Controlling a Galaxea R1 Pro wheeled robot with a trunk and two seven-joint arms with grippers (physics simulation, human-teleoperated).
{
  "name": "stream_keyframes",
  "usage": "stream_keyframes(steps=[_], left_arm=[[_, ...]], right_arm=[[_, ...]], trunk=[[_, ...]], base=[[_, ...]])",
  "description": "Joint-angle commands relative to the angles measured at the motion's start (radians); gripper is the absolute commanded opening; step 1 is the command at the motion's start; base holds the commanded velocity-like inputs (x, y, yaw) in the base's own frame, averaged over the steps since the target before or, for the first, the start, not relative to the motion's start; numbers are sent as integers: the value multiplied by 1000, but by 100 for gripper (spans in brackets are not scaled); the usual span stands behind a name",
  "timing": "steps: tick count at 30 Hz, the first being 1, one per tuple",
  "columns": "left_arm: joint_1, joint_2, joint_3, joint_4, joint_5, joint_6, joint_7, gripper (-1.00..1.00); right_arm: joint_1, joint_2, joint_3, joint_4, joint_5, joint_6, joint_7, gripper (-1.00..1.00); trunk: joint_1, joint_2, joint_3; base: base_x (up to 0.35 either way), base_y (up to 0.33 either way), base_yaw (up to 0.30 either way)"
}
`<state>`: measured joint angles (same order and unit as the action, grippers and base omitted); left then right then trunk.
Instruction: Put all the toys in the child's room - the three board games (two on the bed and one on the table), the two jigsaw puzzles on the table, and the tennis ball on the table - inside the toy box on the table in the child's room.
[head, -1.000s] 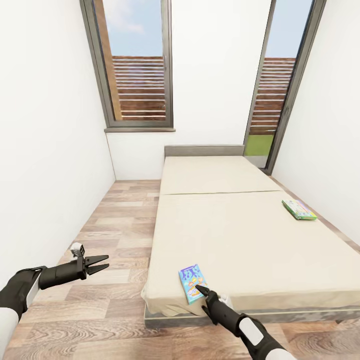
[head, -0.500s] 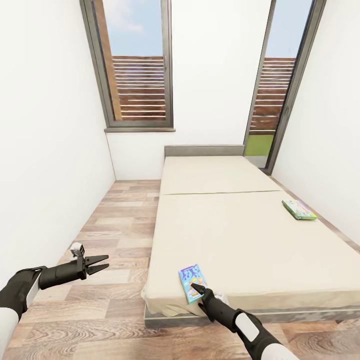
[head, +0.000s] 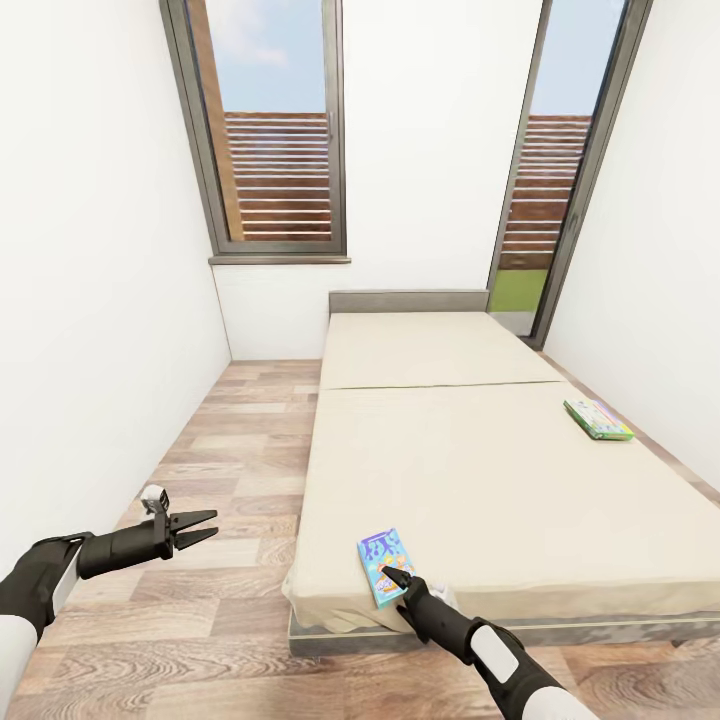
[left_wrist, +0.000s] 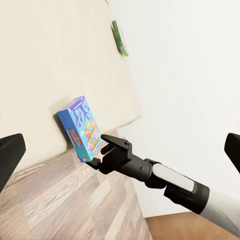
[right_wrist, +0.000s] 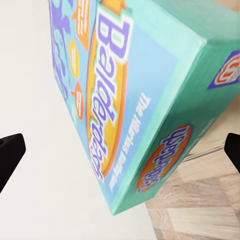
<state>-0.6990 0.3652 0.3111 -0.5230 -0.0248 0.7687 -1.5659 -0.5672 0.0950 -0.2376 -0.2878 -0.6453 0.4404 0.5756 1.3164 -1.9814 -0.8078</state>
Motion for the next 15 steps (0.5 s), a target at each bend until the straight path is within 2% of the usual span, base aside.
stream_keyframes(steps=[1, 15], left_arm=[[-1, 0, 1, 0, -3, 11, -5, 100], [-1, 0, 2, 0, -3, 11, -5, 100]], right_arm=[[0, 0, -5, -1, -5, 8, 0, 100], [0, -1, -4, -1, -5, 8, 5, 100]], trunk=[[0, 0, -1], [0, 0, -1]], base=[[0, 0, 0], [0, 0, 0]])
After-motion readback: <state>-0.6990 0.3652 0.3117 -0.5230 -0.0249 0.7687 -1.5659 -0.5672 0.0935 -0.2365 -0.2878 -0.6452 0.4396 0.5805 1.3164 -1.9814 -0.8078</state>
